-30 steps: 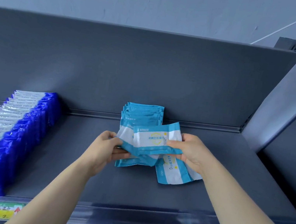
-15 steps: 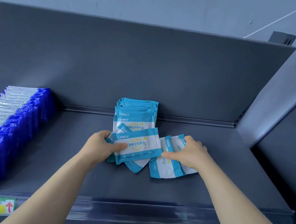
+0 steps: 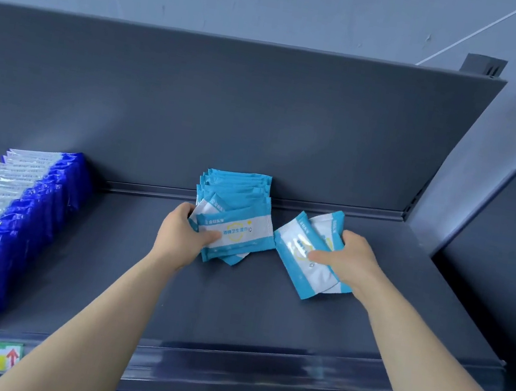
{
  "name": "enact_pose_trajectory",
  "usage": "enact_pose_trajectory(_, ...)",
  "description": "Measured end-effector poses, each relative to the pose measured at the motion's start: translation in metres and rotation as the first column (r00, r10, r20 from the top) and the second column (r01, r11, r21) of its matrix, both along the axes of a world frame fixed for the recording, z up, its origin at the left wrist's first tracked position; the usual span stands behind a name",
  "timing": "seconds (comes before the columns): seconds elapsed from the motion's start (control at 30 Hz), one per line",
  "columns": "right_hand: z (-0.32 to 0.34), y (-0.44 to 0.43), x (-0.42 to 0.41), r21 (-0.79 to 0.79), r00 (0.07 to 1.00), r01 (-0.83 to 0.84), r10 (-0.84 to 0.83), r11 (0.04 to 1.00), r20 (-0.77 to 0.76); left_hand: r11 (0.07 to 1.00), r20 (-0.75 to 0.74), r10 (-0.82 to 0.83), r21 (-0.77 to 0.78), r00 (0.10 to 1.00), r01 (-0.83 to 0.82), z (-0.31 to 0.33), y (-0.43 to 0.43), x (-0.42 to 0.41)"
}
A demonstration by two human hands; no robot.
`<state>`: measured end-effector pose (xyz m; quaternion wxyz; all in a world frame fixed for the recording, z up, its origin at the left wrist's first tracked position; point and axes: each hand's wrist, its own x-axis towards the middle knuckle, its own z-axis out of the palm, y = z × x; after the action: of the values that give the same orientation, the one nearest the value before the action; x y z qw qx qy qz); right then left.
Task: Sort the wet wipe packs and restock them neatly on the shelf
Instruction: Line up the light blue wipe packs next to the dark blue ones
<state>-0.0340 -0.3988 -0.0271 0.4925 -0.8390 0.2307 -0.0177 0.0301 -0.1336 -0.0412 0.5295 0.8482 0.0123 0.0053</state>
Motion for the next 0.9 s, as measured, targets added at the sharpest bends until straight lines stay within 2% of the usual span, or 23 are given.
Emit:
enact_pose_trajectory(0.07, 0.011, -0.006, -0.001, 0.012, 0.998, -0.030, 0.029, 0.999, 0.061, 1.000, 0.039, 0.021, 0.001, 0.999, -0.021, -0.001, -0.003, 0.005)
enact_pose_trajectory(0.17, 0.029, -0.004, -0.002, -0.012, 0.977, -0.190, 0.190, 0.982, 0.093, 0.999, 0.033, 0.043, -0.023, 0.999, -0.042, -0.005, -0.007, 0.005)
enact_pose_trajectory(0.3, 0.041, 0.014, 0.007, -0.164, 0.922, -0.370, 0.383, 0.915, 0.059, 0.999, 0.001, 0.039, -0.005, 0.999, -0.039, -0.009, -0.003, 0.004)
enact_pose_trajectory(0.43, 0.033, 0.040, 0.029, -0.350, 0.874, -0.454, 0.485, 0.819, 0.000, 1.000, 0.020, -0.015, 0.020, 1.000, 0.015, -0.014, 0.006, 0.004)
enact_pose_trajectory(0.53, 0.025, 0.061, 0.042, -0.502, 0.839, -0.490, 0.542, 0.712, -0.051, 0.996, 0.086, -0.081, 0.048, 0.993, 0.077, -0.020, 0.013, 0.007)
enact_pose_trajectory(0.67, 0.024, 0.078, 0.051, -0.604, 0.792, -0.531, 0.601, 0.594, -0.104, 0.987, 0.112, -0.117, 0.122, 0.987, 0.103, -0.027, 0.022, 0.011)
enact_pose_trajectory(0.73, 0.022, 0.083, 0.052, -0.566, 0.791, -0.551, 0.601, 0.614, -0.117, 0.991, 0.091, -0.122, 0.067, 0.988, 0.116, -0.028, 0.023, 0.009)
enact_pose_trajectory(0.83, 0.017, 0.086, 0.053, -0.540, 0.809, -0.524, 0.583, 0.658, -0.076, 0.974, -0.022, -0.185, -0.134, 0.982, 0.181, -0.025, 0.020, 0.004)
enact_pose_trajectory(0.9, 0.014, 0.088, 0.050, -0.546, 0.815, -0.507, 0.576, 0.667, -0.053, 0.956, -0.042, -0.260, -0.150, 0.965, 0.252, -0.029, 0.018, 0.003)
